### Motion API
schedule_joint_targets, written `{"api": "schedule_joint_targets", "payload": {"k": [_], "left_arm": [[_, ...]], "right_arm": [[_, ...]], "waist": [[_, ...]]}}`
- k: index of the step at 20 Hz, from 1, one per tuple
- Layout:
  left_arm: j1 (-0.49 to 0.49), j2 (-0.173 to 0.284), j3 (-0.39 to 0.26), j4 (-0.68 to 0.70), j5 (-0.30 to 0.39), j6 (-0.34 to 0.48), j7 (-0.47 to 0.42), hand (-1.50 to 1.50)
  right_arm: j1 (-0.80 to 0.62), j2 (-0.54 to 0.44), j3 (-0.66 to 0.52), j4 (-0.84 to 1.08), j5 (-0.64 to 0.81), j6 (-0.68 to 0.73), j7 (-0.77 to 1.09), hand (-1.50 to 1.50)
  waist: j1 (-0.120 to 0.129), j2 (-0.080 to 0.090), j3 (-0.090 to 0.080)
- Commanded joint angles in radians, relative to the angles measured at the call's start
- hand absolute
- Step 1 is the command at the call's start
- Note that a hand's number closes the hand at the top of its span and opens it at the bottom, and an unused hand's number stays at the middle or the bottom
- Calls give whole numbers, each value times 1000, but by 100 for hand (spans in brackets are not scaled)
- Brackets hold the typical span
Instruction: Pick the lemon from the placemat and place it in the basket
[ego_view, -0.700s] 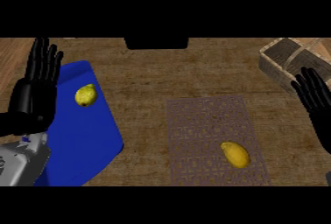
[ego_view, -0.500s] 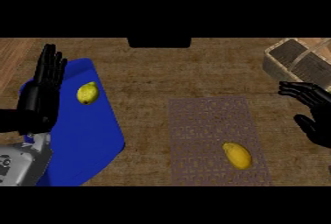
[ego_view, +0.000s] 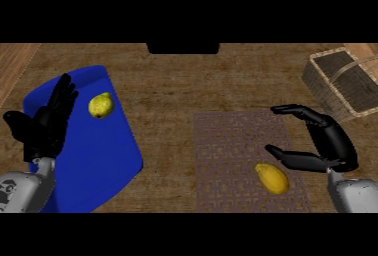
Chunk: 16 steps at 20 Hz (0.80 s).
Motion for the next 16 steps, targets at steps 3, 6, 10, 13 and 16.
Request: {"api": "schedule_joint_targets", "payload": {"k": [3,6,10,13,16], "left_arm": [[53,-9,-3,11,-13,-4,-13,0],[32,0,33,70,6,-40,-27,0],[39,-8,16,26,-10,-13,-10,0],[40,-15,5,18,-19,-8,-2,0],[34,11,24,-13,-8,-30,26,0]], "right_arm": [[15,-3,-13,-83,231,-274,166,-150],[-26,-111,-2,-188,278,-202,378,-150],[-45,-369,20,-185,284,86,484,-150],[-63,-457,67,-252,234,269,609,-150],[-34,-517,49,-279,146,404,638,-150]], "waist": [[-19,-10,-3],[-28,-8,-5],[-22,-10,-7],[-23,-12,-8],[-21,-10,-3]]}}
